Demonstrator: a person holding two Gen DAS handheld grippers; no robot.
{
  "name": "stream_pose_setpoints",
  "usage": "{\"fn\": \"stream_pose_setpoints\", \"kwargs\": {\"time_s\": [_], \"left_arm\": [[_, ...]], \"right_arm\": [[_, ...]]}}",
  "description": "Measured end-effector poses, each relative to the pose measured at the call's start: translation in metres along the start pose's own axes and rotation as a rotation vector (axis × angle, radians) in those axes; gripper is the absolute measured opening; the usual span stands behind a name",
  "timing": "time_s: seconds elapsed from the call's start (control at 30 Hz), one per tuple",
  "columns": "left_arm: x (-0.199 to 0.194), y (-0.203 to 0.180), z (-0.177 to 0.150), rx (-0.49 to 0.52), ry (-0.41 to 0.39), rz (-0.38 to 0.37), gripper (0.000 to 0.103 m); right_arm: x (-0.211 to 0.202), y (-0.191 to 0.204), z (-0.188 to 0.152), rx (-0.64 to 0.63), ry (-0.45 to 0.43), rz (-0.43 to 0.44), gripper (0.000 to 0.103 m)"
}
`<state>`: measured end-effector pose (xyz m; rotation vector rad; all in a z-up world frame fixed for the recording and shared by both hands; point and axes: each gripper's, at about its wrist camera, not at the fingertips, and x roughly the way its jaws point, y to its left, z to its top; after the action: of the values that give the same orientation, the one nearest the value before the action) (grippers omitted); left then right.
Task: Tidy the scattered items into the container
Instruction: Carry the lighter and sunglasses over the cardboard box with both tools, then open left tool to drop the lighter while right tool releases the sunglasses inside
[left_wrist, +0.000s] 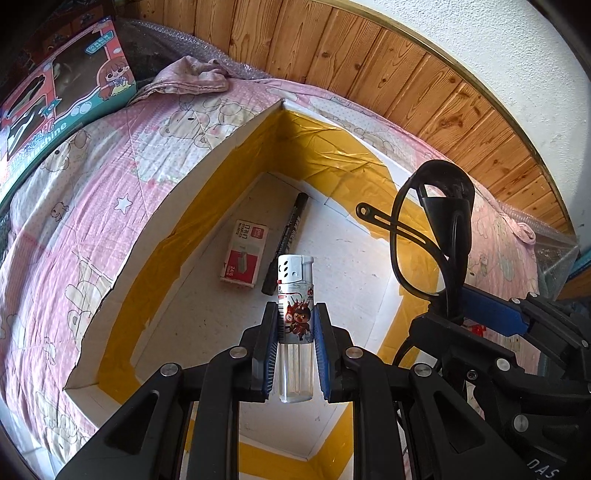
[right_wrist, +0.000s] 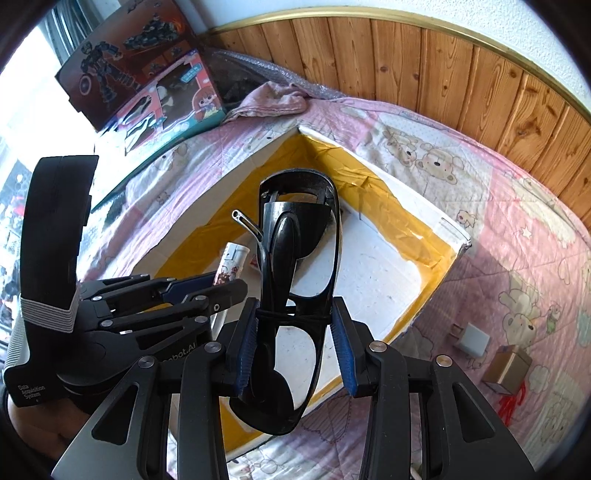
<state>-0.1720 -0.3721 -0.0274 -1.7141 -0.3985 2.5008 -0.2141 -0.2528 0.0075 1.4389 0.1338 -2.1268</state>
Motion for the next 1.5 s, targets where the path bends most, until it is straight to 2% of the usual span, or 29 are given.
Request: {"fn": "stream_pose_setpoints", "kwargs": {"time_s": [0.87, 1.07, 1.17, 1.23, 1.37, 1.4, 1.5], "left_arm": [[0.044, 0.016, 0.008, -0.105, 0.116, 0.018, 0.020], [0.047, 0.018, 0.007, -0.115, 0.126, 0.035, 0.021], [0.050, 0.019, 0.006, -0.114, 0.153, 0.032, 0.031], [0.049, 0.019, 0.004, -0.112, 0.156, 0.032, 0.047], [0.039, 0.020, 0.000, -0.125, 0.137, 0.024, 0.058], [0.037, 0.020, -0.002, -0.130, 0.139, 0.027, 0.063], [0.029, 0.022, -0.008, -0.134, 0.126, 0.025, 0.066]], "right_arm": [[0.053, -0.009, 0.022, -0.083, 0.153, -0.059, 0.040], [0.055, -0.011, 0.024, -0.067, 0.161, -0.052, 0.043], [0.054, -0.013, 0.023, -0.048, 0.157, -0.054, 0.044], [0.052, -0.015, 0.021, -0.033, 0.152, -0.046, 0.044], [0.044, -0.017, 0.016, 0.003, 0.128, -0.008, 0.044], [0.041, -0.017, 0.015, 0.011, 0.120, 0.001, 0.044], [0.031, -0.016, 0.008, 0.035, 0.095, 0.022, 0.044]]}}
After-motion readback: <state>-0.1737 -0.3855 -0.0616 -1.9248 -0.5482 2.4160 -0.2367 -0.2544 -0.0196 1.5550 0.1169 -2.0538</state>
